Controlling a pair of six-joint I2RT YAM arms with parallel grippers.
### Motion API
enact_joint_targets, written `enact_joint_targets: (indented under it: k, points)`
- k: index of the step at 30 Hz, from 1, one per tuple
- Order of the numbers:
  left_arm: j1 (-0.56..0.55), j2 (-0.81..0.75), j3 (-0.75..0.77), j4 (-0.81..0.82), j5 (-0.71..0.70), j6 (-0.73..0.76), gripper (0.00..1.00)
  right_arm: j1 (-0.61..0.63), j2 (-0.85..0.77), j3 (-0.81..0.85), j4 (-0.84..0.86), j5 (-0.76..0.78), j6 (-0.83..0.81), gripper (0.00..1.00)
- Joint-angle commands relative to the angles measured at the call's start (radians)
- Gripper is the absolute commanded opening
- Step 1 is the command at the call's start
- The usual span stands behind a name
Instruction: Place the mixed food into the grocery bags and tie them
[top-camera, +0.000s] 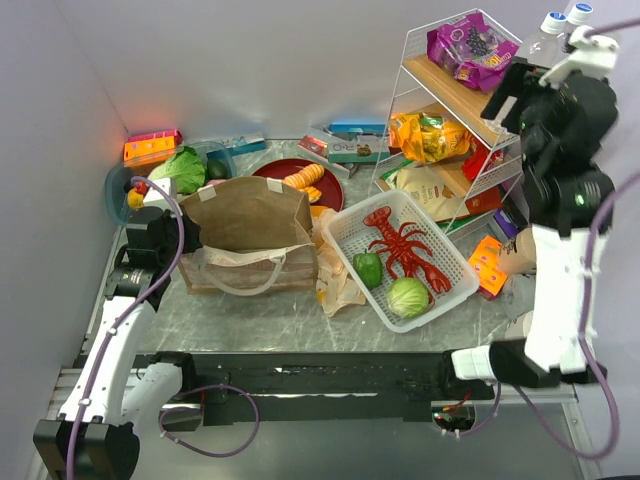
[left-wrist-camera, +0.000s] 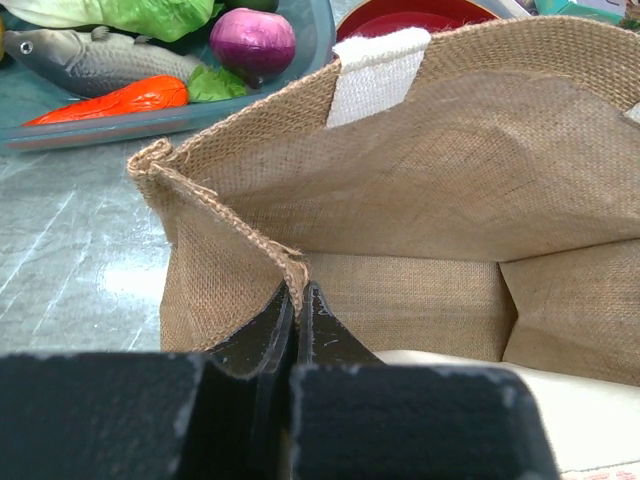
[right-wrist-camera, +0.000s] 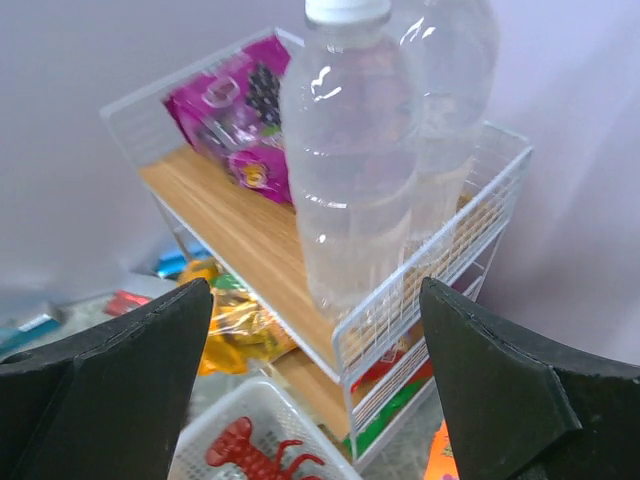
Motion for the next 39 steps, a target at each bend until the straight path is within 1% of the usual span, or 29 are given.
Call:
enact_joint_targets:
  k: [1, 4, 8, 13, 17, 22, 27, 31, 36, 39]
  points:
    - [-0.012, 0.006, -0.012, 0.026, 0.042, 0.003, 0.01, -0.079, 0.075, 0.068, -0.025, -0.129, -0.024, 0.91]
    - [-0.014, 0.015, -0.014, 0.028, 0.048, 0.003, 0.01, -0.131, 0.098, 0.084, -0.013, -0.205, -0.021, 0.90]
    - [-0.014, 0.018, -0.015, 0.031, 0.056, 0.003, 0.01, -0.143, 0.147, 0.125, -0.044, -0.172, -0.018, 0.90]
    - [-0.014, 0.026, -0.014, 0.031, 0.057, 0.004, 0.01, -0.153, 0.098, 0.004, 0.045, -0.163, -0.008, 0.90]
    - [-0.014, 0.029, -0.015, 0.034, 0.063, 0.006, 0.01, -0.157, 0.113, -0.007, 0.082, -0.127, 0.000, 0.90]
    - [-0.014, 0.029, -0.015, 0.031, 0.060, 0.007, 0.01, -0.160, 0.086, -0.091, 0.206, -0.123, 0.012, 0.87]
    - [-0.014, 0.032, -0.017, 0.034, 0.063, 0.007, 0.01, -0.162, 0.090, -0.103, 0.231, -0.101, 0.025, 0.86]
    - [-0.014, 0.031, -0.017, 0.035, 0.069, 0.007, 0.01, -0.162, 0.074, -0.151, 0.278, -0.095, 0.025, 0.86]
    - [-0.014, 0.029, -0.017, 0.035, 0.069, 0.007, 0.01, -0.162, 0.090, -0.151, 0.288, -0.061, 0.026, 0.84]
    - [-0.014, 0.031, -0.017, 0.034, 0.068, 0.007, 0.01, -0.162, 0.093, -0.157, 0.300, -0.060, 0.028, 0.78]
